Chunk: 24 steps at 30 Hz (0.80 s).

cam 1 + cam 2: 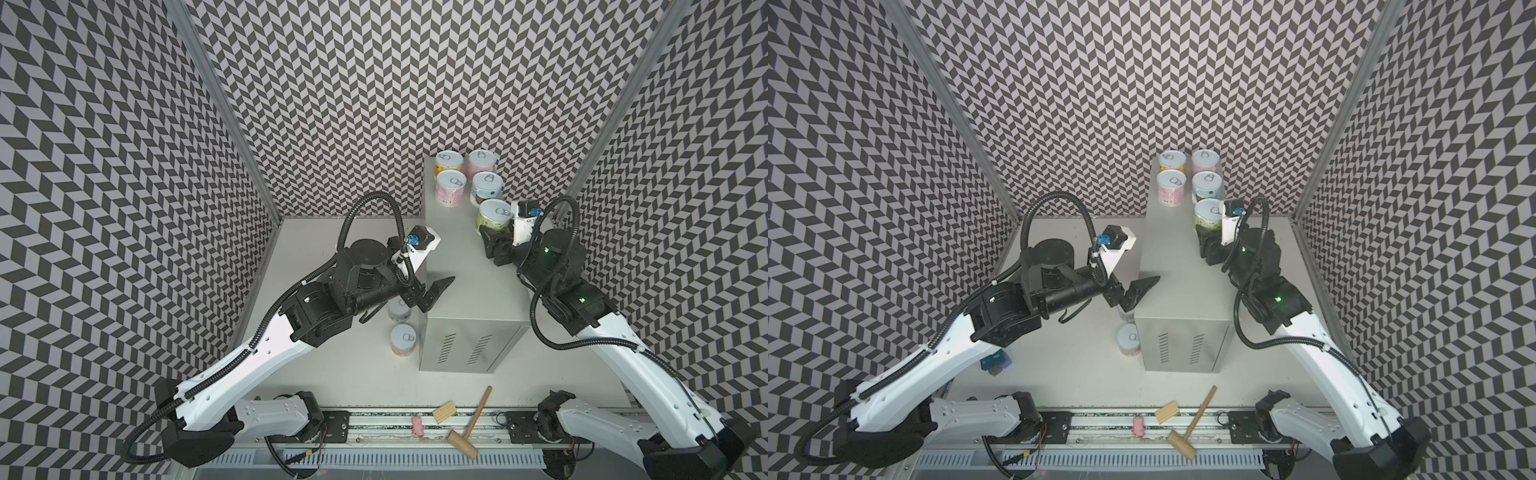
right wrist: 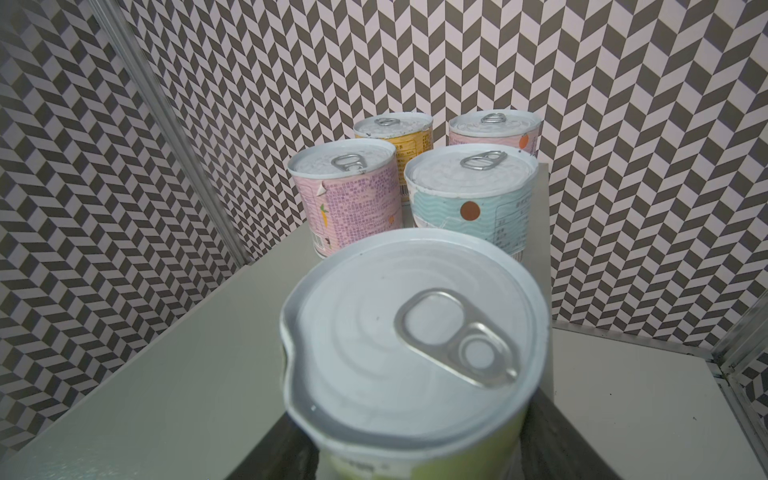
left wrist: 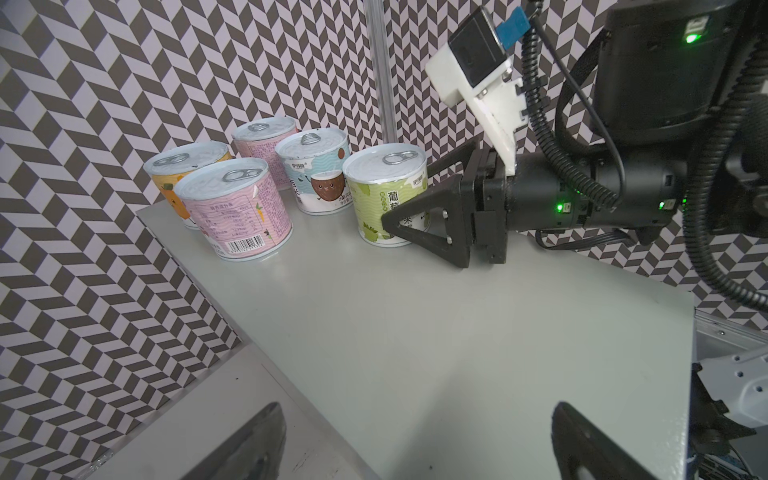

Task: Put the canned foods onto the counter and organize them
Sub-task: 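Slide the green can beside the light-blue can with the right gripper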

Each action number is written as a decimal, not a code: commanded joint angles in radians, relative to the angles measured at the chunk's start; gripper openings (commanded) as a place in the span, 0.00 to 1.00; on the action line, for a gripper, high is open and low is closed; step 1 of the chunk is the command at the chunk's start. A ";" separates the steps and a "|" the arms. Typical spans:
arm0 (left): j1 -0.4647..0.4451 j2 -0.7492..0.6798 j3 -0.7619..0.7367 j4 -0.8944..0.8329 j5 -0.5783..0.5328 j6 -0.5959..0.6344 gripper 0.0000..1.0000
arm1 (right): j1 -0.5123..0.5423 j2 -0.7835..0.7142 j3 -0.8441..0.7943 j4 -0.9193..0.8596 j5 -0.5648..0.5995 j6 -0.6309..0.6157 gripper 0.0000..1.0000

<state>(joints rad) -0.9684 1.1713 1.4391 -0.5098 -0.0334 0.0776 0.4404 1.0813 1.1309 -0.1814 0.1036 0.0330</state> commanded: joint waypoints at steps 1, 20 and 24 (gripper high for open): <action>0.000 0.000 -0.005 0.027 0.001 0.008 1.00 | -0.011 0.024 0.007 -0.015 -0.024 0.001 0.68; 0.002 -0.018 -0.017 0.033 -0.002 0.008 1.00 | -0.029 0.089 0.035 0.005 -0.045 0.001 0.68; 0.002 -0.019 -0.018 0.034 -0.002 0.007 1.00 | -0.034 0.099 0.039 0.006 -0.047 -0.001 0.68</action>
<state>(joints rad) -0.9684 1.1702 1.4269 -0.5018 -0.0334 0.0776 0.4152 1.1515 1.1664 -0.1448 0.0700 0.0223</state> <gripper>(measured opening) 0.998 0.681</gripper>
